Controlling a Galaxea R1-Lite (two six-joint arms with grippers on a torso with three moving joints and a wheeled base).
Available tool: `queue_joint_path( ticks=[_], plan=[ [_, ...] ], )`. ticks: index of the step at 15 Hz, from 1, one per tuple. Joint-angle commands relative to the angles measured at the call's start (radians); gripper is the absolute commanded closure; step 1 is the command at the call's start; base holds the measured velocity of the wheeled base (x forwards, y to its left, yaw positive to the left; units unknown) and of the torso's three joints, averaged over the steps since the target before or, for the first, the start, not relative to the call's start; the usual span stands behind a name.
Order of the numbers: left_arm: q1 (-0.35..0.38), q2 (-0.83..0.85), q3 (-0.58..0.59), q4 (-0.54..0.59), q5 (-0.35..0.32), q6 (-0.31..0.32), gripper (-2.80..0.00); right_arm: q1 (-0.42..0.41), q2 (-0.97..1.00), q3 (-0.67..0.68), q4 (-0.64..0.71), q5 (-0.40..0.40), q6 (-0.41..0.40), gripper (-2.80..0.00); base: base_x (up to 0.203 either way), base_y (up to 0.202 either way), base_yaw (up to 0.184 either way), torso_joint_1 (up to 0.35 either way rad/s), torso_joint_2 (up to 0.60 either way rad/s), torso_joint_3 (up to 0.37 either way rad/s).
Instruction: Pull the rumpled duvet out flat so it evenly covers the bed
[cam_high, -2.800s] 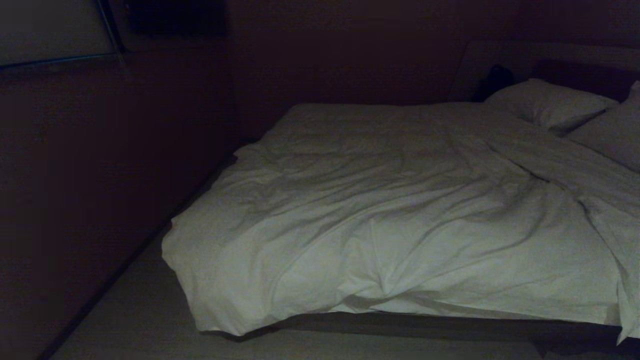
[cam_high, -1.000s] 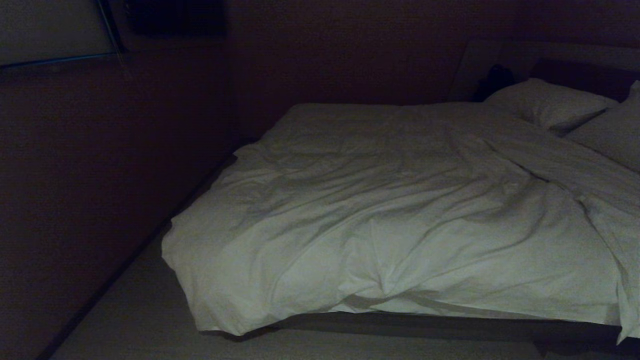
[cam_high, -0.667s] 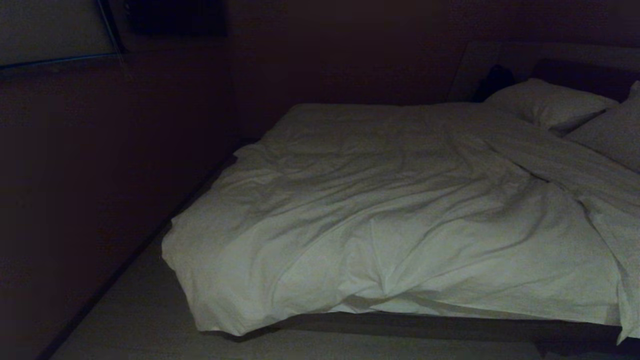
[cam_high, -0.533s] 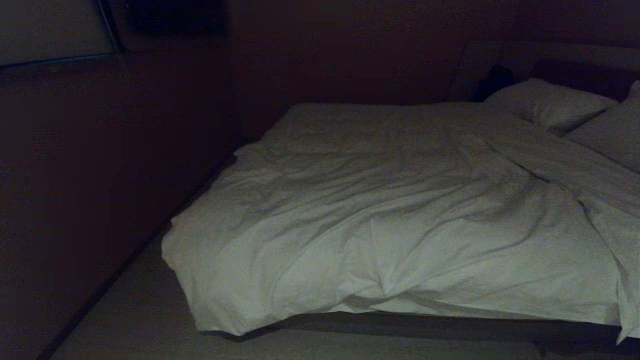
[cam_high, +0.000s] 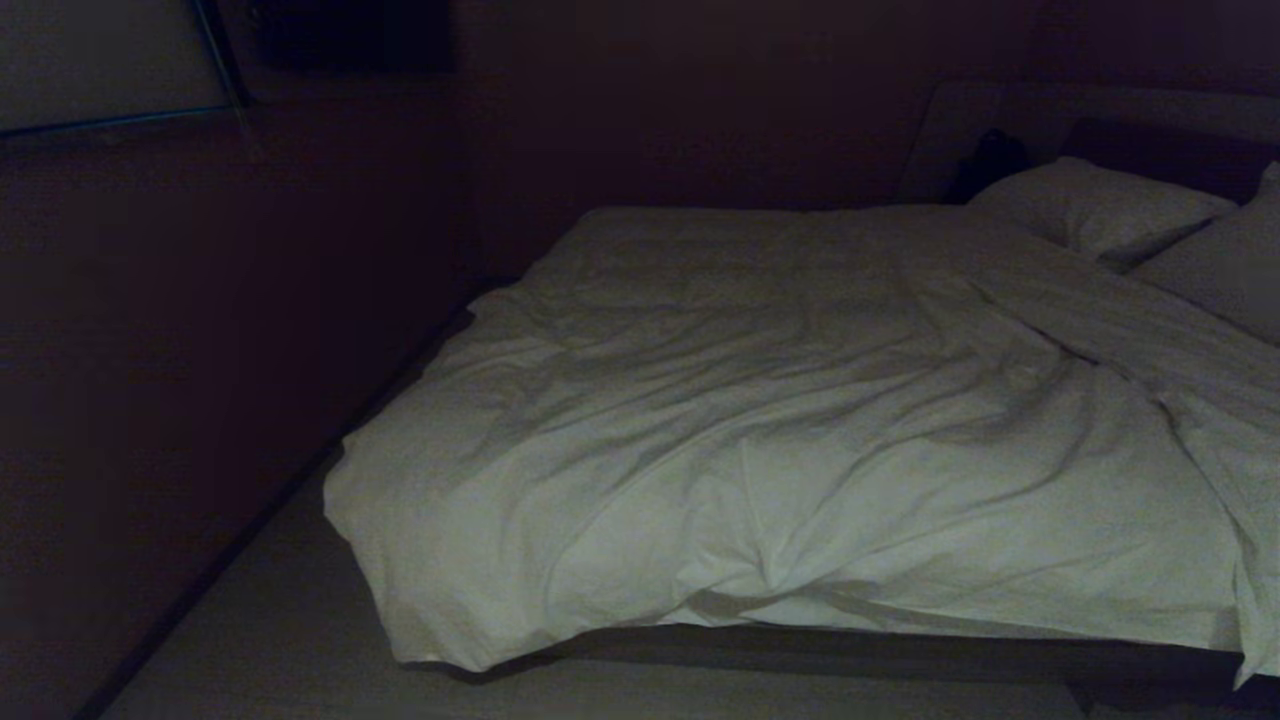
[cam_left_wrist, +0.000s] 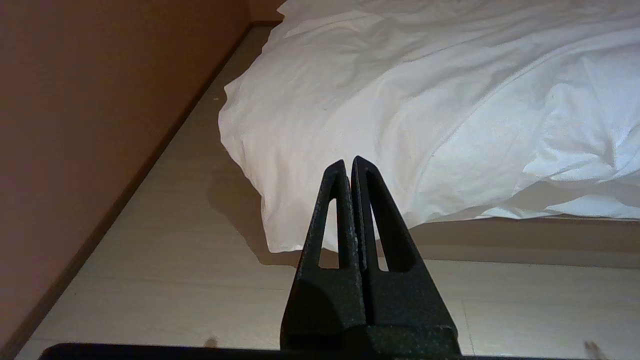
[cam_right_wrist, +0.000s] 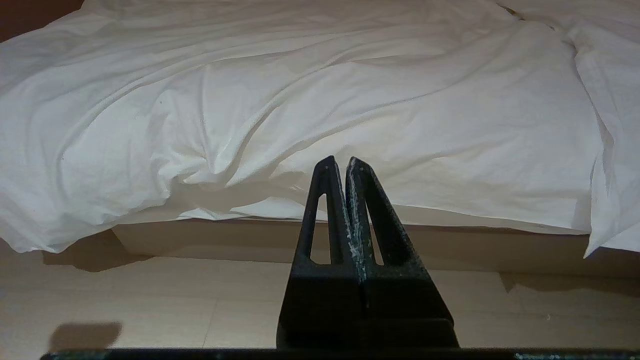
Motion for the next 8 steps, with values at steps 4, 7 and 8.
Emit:
queue_joint_path(
  ticks=[4, 7, 8],
  plan=[
    [0.000, 0.000, 0.000, 0.001, 0.000, 0.004, 0.00, 0.001, 0.000, 0.000, 0.000, 0.000, 0.000, 0.00, 0.000, 0.000, 0.000, 0.000, 0.00, 0.000],
    [0.000, 0.000, 0.000, 0.000, 0.001, -0.026, 0.00, 0.001, 0.000, 0.000, 0.000, 0.000, 0.000, 0.00, 0.000, 0.000, 0.000, 0.000, 0.00, 0.000],
    [0.000, 0.000, 0.000, 0.001, 0.000, -0.026, 0.00, 0.001, 0.000, 0.000, 0.000, 0.000, 0.000, 0.00, 0.000, 0.000, 0.000, 0.000, 0.00, 0.000]
  ],
)
